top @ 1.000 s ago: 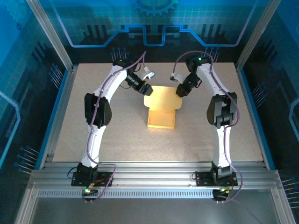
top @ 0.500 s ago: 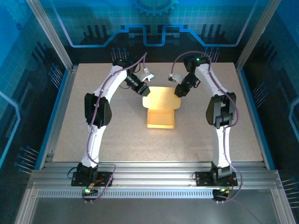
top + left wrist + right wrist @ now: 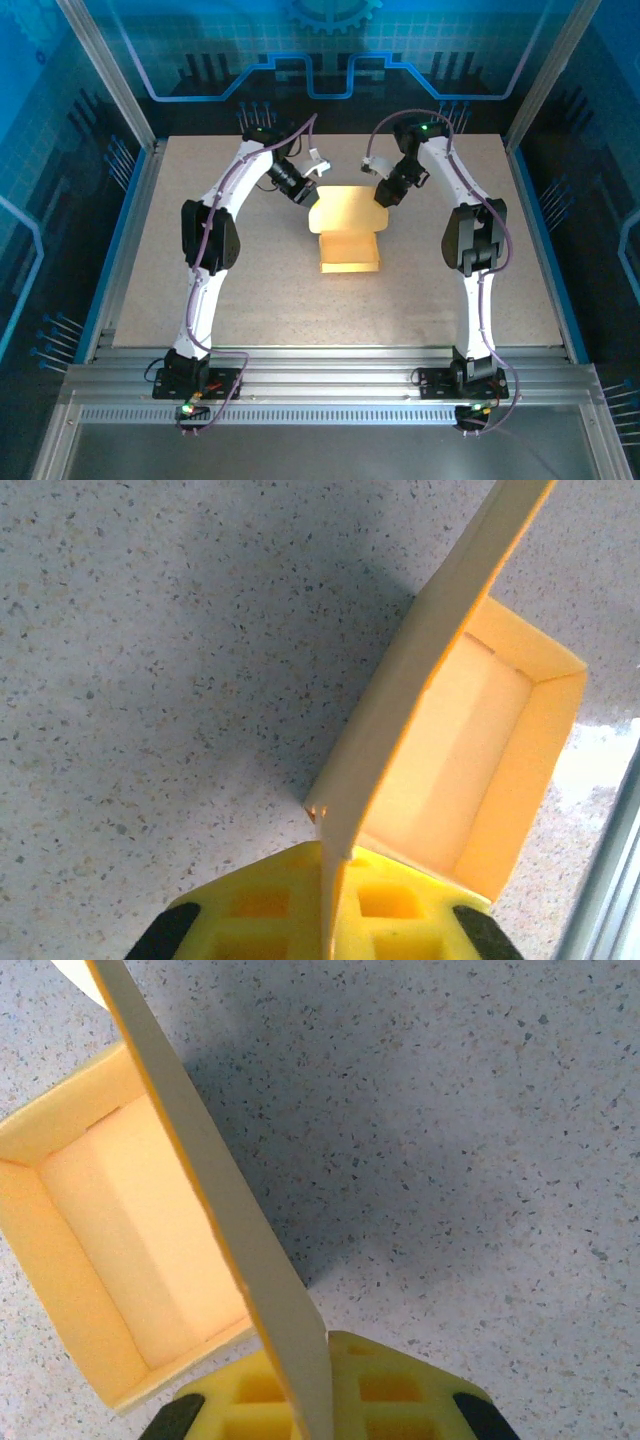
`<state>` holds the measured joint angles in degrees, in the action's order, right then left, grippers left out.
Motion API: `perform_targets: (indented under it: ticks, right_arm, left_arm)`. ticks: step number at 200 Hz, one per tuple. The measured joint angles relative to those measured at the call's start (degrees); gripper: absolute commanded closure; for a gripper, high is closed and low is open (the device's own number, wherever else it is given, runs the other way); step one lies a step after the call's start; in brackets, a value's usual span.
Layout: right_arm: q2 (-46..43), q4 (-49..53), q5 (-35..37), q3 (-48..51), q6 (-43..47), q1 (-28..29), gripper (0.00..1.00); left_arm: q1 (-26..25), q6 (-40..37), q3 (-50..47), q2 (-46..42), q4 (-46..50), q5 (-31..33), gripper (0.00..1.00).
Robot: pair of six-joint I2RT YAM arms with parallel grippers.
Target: Fold the paper box
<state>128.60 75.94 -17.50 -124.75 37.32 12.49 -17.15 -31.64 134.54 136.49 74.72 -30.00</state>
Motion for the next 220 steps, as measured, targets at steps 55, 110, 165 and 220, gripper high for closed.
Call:
perform_targets:
  ticks: [55, 110, 165, 220]
  right_arm:
    - [-2.2, -3.7, 2.2, 3.0, -4.6, 0.3, 1.0]
    - [-11.9, -12.8, 9.0, 15.2, -14.0, 2.9, 1.0]
    - [-21.6, -22.8, 17.2, 26.1, -25.2, 5.6, 1.0]
    - [-26.9, -28.9, 29.8, 35.3, -41.2, 12.6, 1.0]
  left_arm:
    - [-0.4, 5.7, -2.8, -1.2, -5.7, 2.4, 1.0]
    - [-2.1, 14.5, -15.4, -9.1, -17.1, 6.3, 1.0]
    - [-4.6, 24.5, -28.8, -19.1, -30.7, 11.2, 1.0]
    - [-7.6, 35.0, -44.7, -27.5, -43.3, 18.2, 1.0]
